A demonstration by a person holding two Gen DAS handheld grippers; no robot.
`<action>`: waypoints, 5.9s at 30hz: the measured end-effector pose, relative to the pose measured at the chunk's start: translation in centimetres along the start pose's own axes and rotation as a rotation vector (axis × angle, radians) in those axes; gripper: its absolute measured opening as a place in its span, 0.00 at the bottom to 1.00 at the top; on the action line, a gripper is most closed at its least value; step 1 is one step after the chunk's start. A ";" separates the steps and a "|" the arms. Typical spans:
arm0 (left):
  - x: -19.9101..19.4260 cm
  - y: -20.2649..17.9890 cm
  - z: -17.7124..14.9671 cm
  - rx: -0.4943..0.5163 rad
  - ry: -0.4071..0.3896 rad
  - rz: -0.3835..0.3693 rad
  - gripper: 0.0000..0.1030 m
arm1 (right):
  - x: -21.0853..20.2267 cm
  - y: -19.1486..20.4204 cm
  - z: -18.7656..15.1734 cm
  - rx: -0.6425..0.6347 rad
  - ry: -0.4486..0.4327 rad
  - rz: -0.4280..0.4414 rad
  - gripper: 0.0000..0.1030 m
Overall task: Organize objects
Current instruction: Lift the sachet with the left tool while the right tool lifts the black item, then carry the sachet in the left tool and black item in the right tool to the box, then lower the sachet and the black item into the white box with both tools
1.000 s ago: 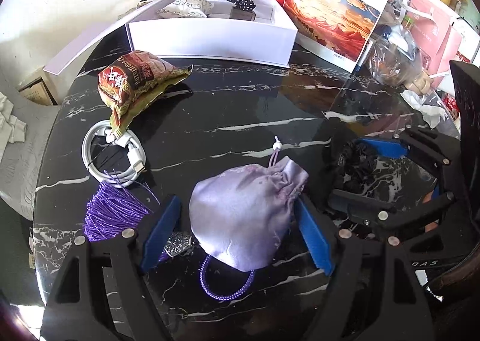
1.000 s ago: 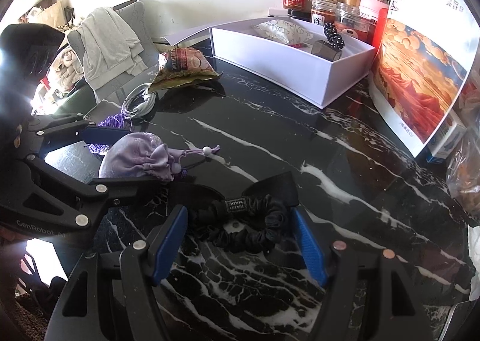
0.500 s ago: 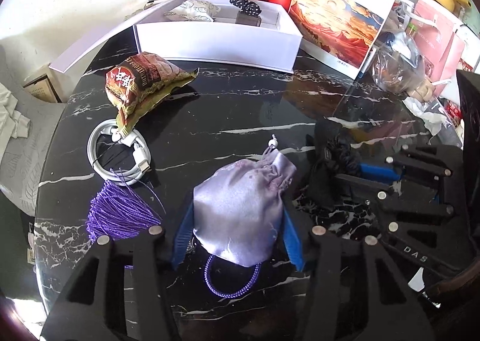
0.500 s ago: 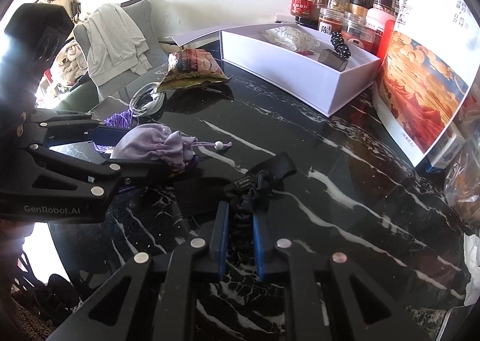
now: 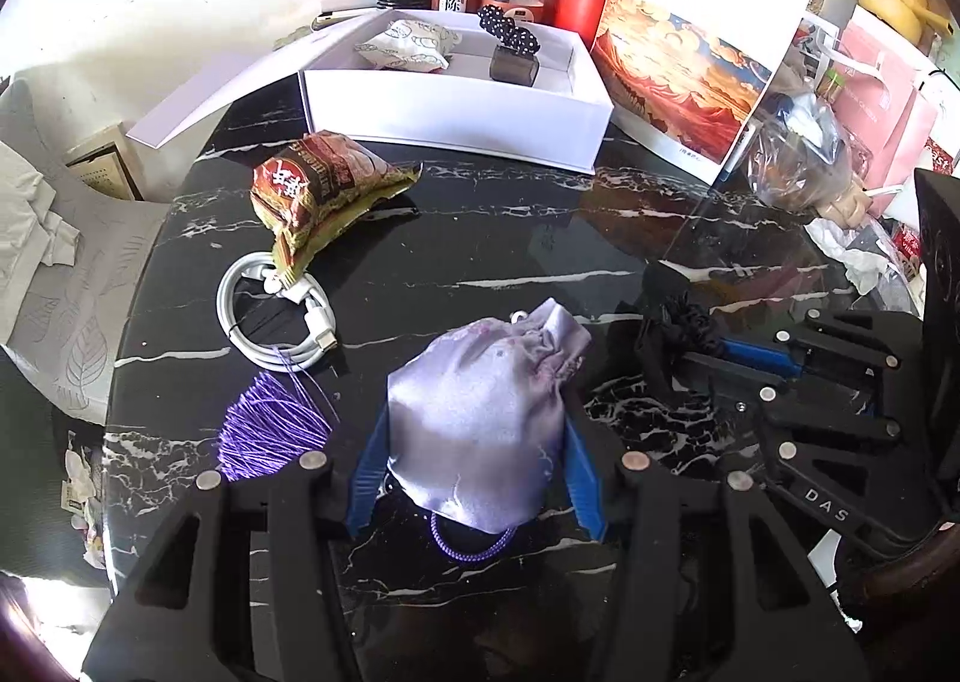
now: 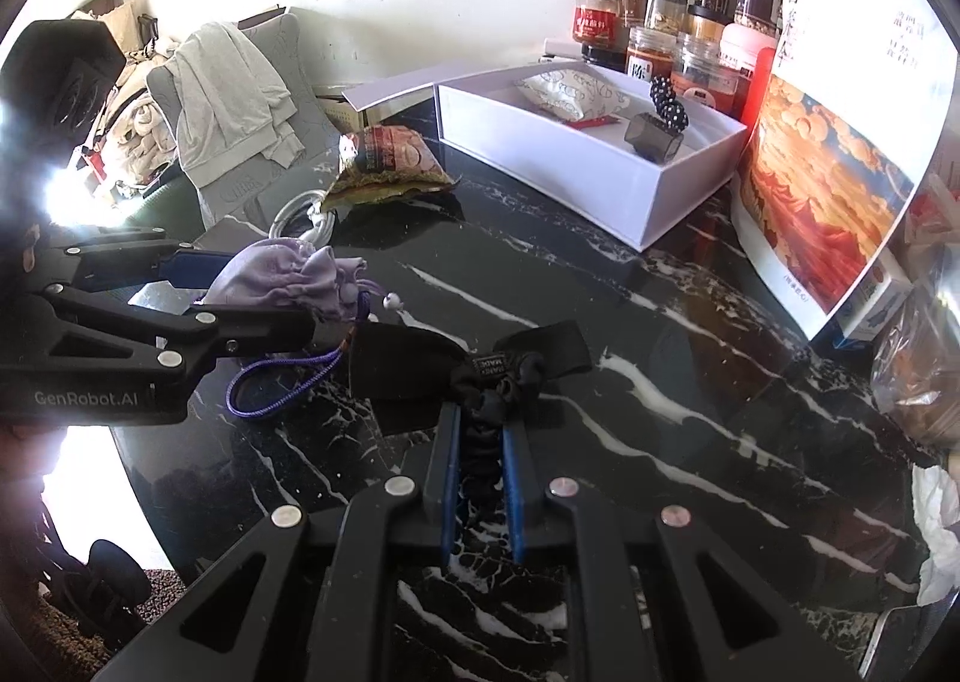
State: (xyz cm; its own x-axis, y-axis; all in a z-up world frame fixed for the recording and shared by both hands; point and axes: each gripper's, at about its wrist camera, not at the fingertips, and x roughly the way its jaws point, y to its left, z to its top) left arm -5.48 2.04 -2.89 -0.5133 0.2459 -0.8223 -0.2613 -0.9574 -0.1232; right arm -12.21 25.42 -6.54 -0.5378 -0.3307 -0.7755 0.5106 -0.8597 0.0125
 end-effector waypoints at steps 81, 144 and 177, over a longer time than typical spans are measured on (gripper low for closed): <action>3.4 -4.6 8.6 0.093 0.030 -0.090 0.49 | 2.5 -9.7 1.8 0.180 0.001 -0.185 0.79; -4.8 -1.0 5.4 -0.007 -0.073 0.006 0.49 | -4.1 -0.9 2.5 0.024 -0.087 -0.051 0.18; -4.0 1.2 15.4 0.025 -0.124 0.011 0.49 | -4.5 -3.4 12.5 -0.063 -0.206 -0.084 0.18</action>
State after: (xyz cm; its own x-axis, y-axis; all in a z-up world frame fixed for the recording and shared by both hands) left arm -16.29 2.28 8.79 -0.6133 0.2535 -0.7481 -0.2748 -0.9564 -0.0988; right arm -19.97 24.97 4.80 -0.7027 -0.3369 -0.6267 0.4958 -0.8636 -0.0916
